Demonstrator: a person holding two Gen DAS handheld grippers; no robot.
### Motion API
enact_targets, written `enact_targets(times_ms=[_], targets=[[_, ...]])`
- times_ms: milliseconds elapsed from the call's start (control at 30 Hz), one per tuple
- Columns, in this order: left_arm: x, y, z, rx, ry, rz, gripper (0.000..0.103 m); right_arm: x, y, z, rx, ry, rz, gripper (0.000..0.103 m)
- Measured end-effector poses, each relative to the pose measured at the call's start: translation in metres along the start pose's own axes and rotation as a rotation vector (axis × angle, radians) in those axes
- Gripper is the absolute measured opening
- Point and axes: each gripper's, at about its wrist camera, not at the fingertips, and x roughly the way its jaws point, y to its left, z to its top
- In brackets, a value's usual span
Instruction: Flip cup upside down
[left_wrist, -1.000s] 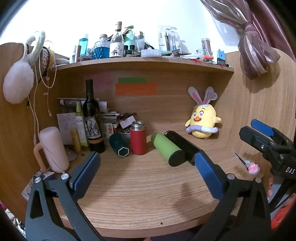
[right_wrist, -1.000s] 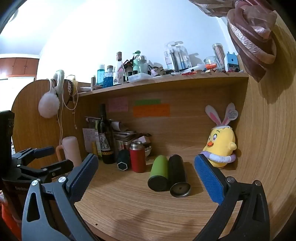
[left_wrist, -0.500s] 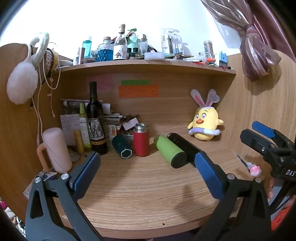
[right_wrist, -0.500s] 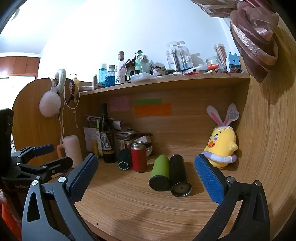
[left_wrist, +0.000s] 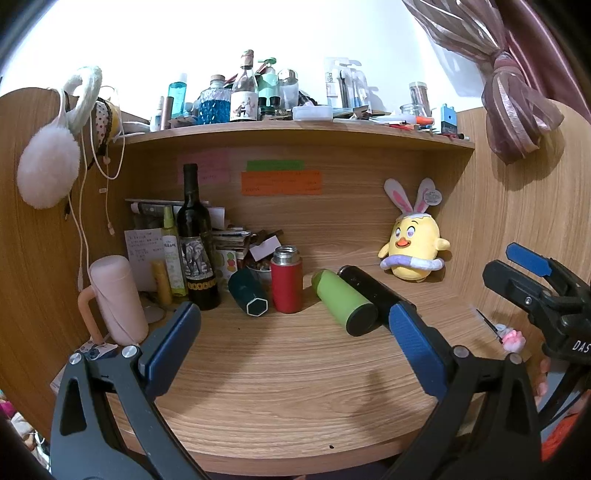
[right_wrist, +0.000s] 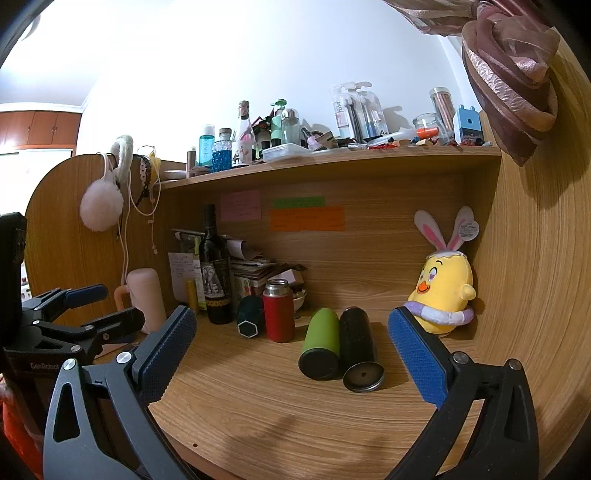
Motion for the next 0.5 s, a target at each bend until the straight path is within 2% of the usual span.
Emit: enact_targets(times_ms=[500], targets=[[-0.0013, -0.0028, -0.0007, 0.007, -0.005, -0.002, 0.103, -0.0005, 0.0001, -0.0002, -0.001, 0.000, -0.001, 0.103]])
